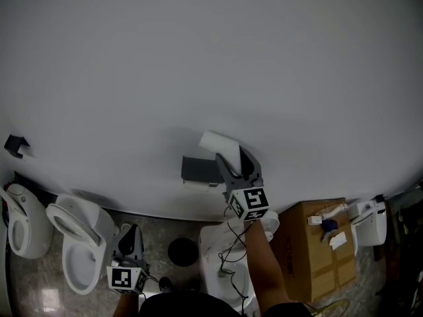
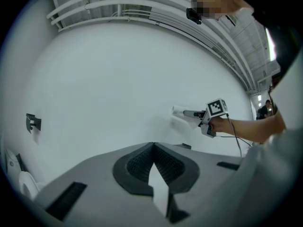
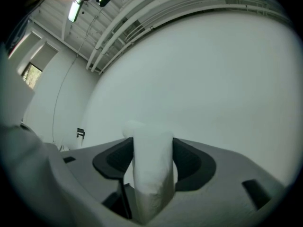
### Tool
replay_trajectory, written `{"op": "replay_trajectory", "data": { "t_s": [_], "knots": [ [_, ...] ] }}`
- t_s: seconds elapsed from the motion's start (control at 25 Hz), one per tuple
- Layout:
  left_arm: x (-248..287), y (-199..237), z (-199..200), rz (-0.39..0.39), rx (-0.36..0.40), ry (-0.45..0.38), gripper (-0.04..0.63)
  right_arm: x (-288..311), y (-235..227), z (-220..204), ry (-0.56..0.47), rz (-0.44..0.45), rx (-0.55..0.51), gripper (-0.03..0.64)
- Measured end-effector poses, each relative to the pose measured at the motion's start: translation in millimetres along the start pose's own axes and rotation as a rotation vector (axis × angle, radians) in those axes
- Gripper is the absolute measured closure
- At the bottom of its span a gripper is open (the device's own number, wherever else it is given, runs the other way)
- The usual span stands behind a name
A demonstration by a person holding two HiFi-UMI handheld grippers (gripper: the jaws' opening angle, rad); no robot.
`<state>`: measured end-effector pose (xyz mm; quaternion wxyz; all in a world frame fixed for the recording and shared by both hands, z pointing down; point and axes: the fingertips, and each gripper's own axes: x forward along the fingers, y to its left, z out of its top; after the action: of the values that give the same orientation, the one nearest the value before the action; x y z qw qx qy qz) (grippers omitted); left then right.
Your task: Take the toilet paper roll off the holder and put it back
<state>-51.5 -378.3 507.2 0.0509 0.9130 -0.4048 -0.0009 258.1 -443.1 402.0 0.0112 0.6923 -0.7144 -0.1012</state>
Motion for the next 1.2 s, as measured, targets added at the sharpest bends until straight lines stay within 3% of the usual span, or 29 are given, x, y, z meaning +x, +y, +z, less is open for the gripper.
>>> {"op": "replay_trajectory", "data": {
  "t_s": [0.4,1.2],
  "knots": [
    [0,-2,-3,0.004,0.016,0.012,0.592,0,0,-9,0.01,0.006,0.014,0.351],
    [1,-3,-4,0.006,0.023,0.018,0.592,7,5,-107,0.187,0.013,0.083,0.351]
  ]
}}
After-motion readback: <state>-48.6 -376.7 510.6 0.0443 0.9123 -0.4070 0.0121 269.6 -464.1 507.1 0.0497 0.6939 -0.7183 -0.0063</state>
